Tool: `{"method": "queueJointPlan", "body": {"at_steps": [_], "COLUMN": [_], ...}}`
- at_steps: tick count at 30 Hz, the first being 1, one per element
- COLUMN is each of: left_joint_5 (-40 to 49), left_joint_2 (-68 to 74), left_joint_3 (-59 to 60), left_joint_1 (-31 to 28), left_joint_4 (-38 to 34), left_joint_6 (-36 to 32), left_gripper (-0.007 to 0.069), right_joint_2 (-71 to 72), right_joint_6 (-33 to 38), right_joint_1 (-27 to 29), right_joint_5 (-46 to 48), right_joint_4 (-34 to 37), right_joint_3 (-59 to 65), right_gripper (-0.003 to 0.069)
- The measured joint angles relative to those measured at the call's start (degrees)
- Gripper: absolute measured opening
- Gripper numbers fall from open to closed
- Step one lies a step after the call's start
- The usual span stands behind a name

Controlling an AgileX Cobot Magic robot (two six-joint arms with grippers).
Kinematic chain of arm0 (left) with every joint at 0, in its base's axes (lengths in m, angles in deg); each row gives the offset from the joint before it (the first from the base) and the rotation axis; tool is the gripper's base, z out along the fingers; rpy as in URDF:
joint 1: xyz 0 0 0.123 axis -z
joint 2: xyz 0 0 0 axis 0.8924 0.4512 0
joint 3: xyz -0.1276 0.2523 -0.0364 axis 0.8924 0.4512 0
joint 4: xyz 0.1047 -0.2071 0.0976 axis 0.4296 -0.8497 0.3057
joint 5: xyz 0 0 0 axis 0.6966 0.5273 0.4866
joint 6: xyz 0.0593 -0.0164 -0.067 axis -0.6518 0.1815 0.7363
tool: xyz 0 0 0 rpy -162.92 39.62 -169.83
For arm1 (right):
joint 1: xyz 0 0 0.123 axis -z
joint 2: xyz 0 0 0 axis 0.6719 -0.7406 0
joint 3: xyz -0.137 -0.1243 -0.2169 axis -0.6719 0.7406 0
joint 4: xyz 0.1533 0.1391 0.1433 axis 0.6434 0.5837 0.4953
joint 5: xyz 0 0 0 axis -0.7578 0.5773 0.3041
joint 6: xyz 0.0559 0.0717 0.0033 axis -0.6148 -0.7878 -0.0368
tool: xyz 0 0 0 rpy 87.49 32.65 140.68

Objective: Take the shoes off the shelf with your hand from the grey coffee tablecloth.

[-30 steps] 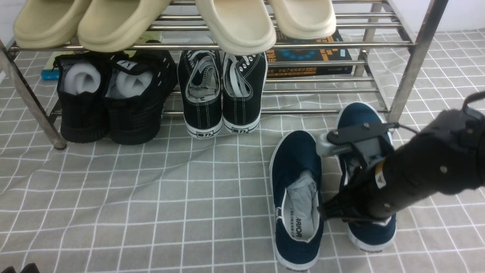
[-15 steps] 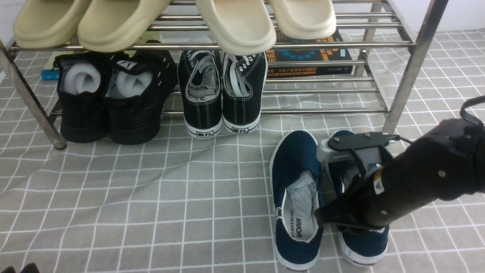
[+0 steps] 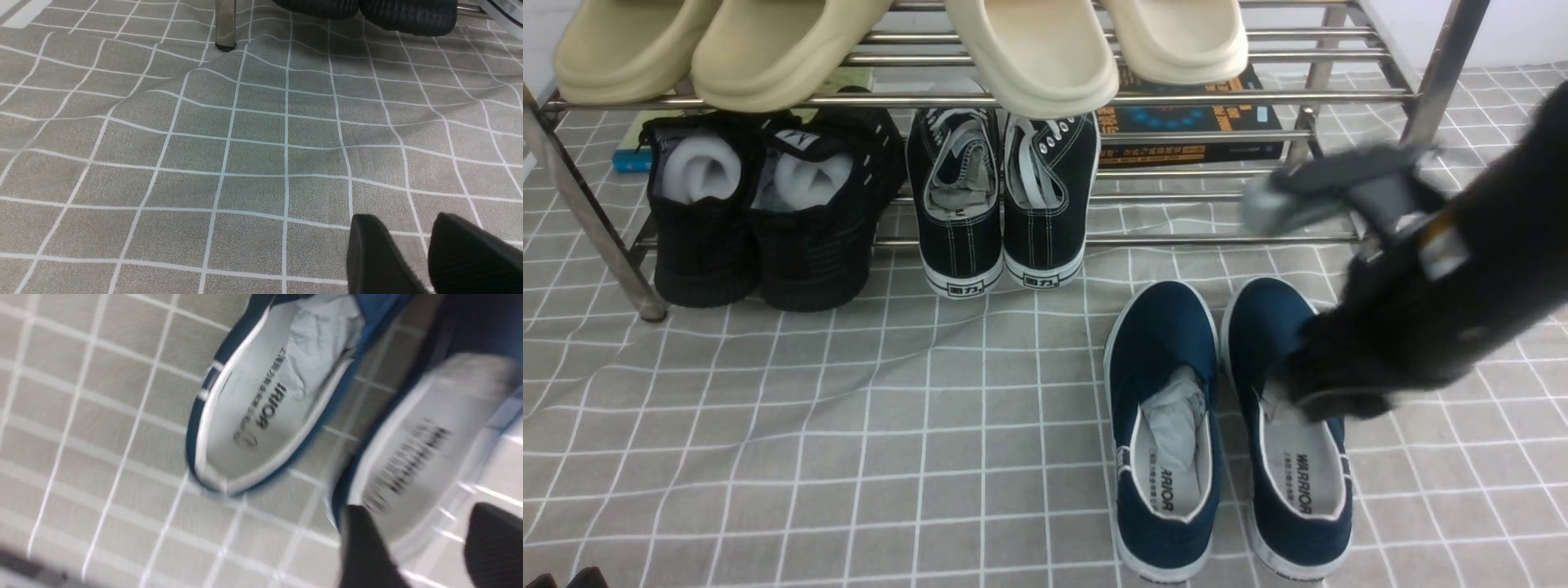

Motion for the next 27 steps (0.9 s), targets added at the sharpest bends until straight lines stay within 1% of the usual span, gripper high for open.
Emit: {"method": "queueJointPlan", "body": {"at_steps": [1,3,4,5,6,7,8,9,10,11,12,13,14,16,20,27], "left_joint_5": [0.0,0.0,0.0,0.0,0.0,0.0,0.0,0.0,0.0,0.0,0.0,0.0,0.0,0.0,0.0,0.0], "left_joint_2": [0.0,0.0,0.0,0.0,0.0,0.0,0.0,0.0,0.0,0.0,0.0,0.0,0.0,0.0,0.0,0.0], "left_joint_3": [0.0,0.0,0.0,0.0,0.0,0.0,0.0,0.0,0.0,0.0,0.0,0.0,0.0,0.0,0.0,0.0], "left_joint_1": [0.0,0.0,0.0,0.0,0.0,0.0,0.0,0.0,0.0,0.0,0.0,0.0,0.0,0.0,0.0,0.0], "left_joint_4": [0.0,0.0,0.0,0.0,0.0,0.0,0.0,0.0,0.0,0.0,0.0,0.0,0.0,0.0,0.0,0.0], "left_joint_6": [0.0,0.0,0.0,0.0,0.0,0.0,0.0,0.0,0.0,0.0,0.0,0.0,0.0,0.0,0.0,0.0], "left_gripper": [0.024,0.024,0.024,0.024,0.024,0.024,0.024,0.024,0.024,0.024,0.024,0.024,0.024,0.024,0.024,0.024], "right_joint_2": [3.2,9.5,13.0,16.7,19.0,22.8,27.8,28.4,32.8,34.5,34.7,36.0,36.0,36.1,36.1,36.1], "right_joint_6": [0.4,0.5,0.5,0.5,0.5,0.6,0.7,0.7,0.7,0.7,0.8,1.0,1.0,1.1,1.1,1.1], "right_joint_1": [0.0,0.0,0.0,0.0,0.0,0.0,0.0,0.0,0.0,0.0,0.0,0.0,0.0,0.0,0.0,0.0], "right_joint_5": [2.7,4.4,3.8,2.0,0.3,-3.7,-11.6,-12.9,-23.4,-29.4,-30.5,-38.8,-39.6,-46.9,-49.9,-49.8], "right_joint_4": [-1.1,-2.2,-2.9,-3.0,-3.0,-2.8,-2.2,-1.7,-0.3,0.5,0.6,1.2,1.2,1.3,1.3,1.1], "right_joint_3": [-0.3,1.6,3.7,6.5,8.6,12.4,18.6,19.5,26.7,30.7,31.4,36.9,37.4,42.0,44.8,45.7], "right_gripper": [0.0183,0.0066,0.0013,-0.0004,-0.0011,-0.0015,-0.0015,-0.0015,-0.0015,-0.0016,-0.0016,-0.0016,-0.0016,-0.0016,-0.0015,-0.001]}}
